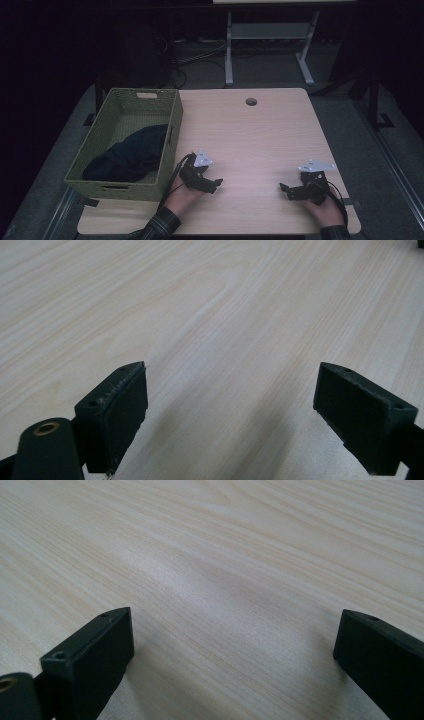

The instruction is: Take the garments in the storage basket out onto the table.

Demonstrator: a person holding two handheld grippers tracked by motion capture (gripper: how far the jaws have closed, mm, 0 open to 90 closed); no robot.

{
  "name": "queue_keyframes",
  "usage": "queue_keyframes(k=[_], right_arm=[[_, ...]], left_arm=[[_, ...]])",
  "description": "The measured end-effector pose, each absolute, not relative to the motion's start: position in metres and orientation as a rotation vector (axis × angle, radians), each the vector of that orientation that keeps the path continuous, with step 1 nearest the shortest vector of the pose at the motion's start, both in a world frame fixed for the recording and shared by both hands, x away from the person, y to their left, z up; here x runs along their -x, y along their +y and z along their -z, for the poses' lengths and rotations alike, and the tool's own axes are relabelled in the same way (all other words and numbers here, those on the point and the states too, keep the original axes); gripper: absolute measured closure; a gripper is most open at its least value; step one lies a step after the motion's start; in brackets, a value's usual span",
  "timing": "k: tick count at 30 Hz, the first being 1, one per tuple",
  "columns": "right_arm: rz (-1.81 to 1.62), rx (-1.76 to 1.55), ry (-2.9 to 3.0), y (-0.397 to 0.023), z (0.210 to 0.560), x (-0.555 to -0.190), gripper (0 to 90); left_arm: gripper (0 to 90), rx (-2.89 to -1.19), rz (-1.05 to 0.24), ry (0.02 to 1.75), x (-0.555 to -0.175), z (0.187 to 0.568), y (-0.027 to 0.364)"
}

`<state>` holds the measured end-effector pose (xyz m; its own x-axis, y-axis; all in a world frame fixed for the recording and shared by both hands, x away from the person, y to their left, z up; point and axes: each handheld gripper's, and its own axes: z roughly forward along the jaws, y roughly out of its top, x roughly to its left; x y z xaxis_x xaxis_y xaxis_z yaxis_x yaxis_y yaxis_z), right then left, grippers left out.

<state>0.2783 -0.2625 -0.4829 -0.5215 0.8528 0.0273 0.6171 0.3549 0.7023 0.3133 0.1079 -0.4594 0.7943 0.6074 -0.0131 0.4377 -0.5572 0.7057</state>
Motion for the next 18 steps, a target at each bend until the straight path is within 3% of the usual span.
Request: queue_keyframes(k=[18], right_arm=[[-0.956, -1.295, 2.279, -0.262, 0.483, -0.278, 2.4]], left_arm=[[13.6, -2.296, -0.309, 0.759, -0.313, 0.448, 0.111]])
